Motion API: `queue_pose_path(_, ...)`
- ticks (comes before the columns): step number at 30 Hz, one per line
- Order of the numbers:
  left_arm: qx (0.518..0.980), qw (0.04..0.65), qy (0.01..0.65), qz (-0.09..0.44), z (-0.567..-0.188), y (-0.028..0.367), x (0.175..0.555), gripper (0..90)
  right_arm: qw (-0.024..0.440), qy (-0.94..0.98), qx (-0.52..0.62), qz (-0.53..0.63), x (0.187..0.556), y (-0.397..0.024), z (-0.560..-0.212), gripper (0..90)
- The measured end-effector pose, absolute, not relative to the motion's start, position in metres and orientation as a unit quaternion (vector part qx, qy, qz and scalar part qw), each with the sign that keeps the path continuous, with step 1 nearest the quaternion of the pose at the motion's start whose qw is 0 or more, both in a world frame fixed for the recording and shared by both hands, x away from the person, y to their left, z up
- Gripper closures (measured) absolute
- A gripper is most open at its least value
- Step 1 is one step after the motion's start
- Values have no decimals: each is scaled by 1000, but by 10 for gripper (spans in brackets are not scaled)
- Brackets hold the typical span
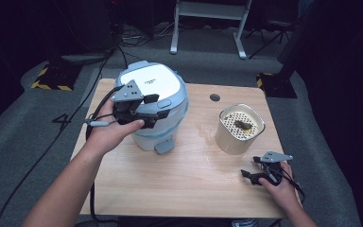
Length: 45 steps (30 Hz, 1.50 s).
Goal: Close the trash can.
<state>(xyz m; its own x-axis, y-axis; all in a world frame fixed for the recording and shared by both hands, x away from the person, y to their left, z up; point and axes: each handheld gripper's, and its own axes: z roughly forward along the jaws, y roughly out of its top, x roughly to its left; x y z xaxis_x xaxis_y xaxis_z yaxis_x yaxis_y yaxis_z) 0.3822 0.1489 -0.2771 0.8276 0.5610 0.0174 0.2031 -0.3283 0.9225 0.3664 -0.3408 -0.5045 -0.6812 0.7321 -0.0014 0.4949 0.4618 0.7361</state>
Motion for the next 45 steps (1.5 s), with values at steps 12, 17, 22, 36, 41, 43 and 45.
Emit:
queue_pose_path(12,806,518,243,151,-312,160,354,376,161,841,362,369,369,-340,-505,153)
queue_pose_path(17,813,506,247,147,-328,163,348,376,161,841,362,369,369,-340,-505,153)
queue_pose_path(22,814,503,252,144,-342,165,343,373,161,841,362,369,369,-340,-505,153)
queue_pose_path(36,822,480,278,132,-389,172,342,368,162,841,362,369,369,-340,-505,153)
queue_pose_path(41,823,474,287,127,-405,173,344,366,162,841,361,369,369,-340,-505,153)
queue_pose_path(43,823,472,290,126,-412,172,344,357,161,841,362,369,369,-340,-505,153)
queue_pose_path(45,823,471,293,120,-422,172,344,351,161,841,362,369,369,-340,-505,153)
